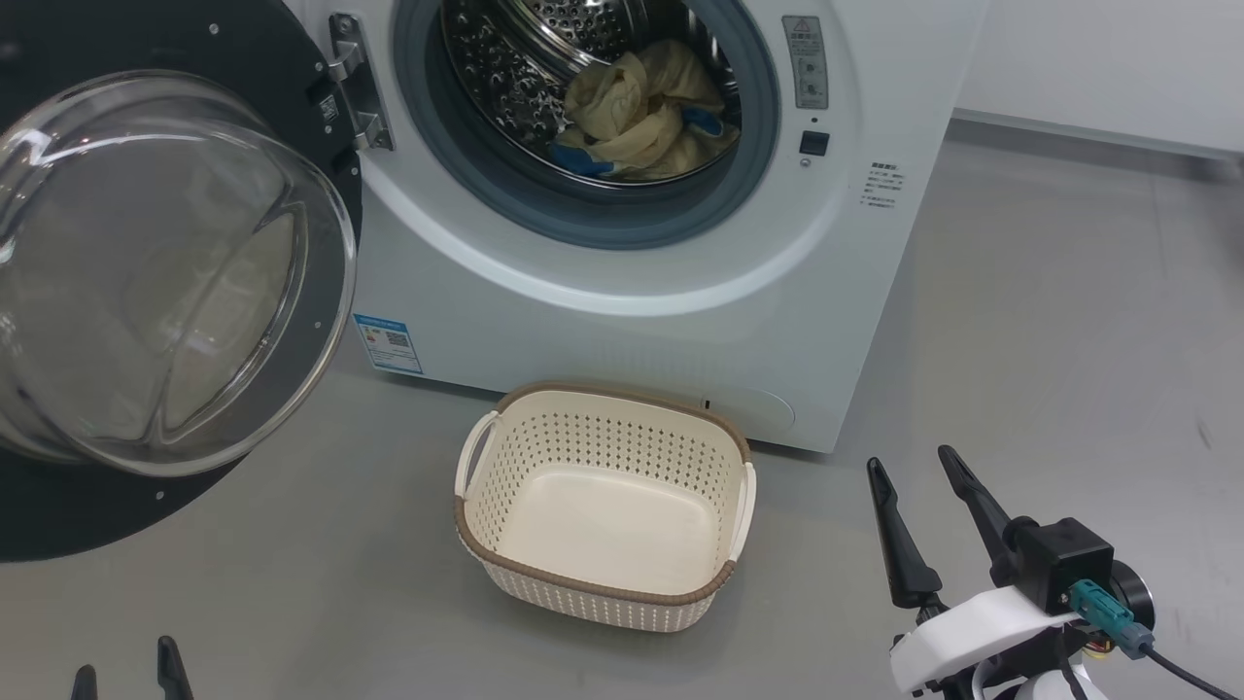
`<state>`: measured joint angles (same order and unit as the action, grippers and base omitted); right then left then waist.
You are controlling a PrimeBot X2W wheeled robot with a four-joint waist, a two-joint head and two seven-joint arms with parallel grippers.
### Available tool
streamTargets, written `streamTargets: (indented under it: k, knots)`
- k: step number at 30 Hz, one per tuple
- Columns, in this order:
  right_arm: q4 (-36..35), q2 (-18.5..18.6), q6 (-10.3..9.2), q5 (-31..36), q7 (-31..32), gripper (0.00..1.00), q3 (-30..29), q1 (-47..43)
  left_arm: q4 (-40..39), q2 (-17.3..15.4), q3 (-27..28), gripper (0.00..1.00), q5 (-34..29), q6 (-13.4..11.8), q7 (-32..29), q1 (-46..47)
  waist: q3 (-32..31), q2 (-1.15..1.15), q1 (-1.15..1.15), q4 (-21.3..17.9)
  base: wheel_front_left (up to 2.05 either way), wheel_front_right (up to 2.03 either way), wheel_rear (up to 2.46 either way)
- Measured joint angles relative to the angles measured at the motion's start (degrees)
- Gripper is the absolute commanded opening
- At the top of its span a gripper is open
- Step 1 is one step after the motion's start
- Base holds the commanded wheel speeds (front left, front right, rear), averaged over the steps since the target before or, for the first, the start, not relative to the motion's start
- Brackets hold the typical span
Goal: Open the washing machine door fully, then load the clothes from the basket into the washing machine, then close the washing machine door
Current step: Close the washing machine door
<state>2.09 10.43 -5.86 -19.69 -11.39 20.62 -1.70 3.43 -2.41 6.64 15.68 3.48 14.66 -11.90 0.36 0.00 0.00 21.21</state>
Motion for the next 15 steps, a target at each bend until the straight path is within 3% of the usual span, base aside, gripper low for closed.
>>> streamTargets:
  k: [15]
  knots:
    - [0.31,-0.31,0.14,0.25,0.14,1.0,1.18,0.82,0.37,0.04,1.36,1.0,1.42,-1.29,0.0,-0.09,-0.43,0.0,0.0,6.73,0.0,0.0,0.0]
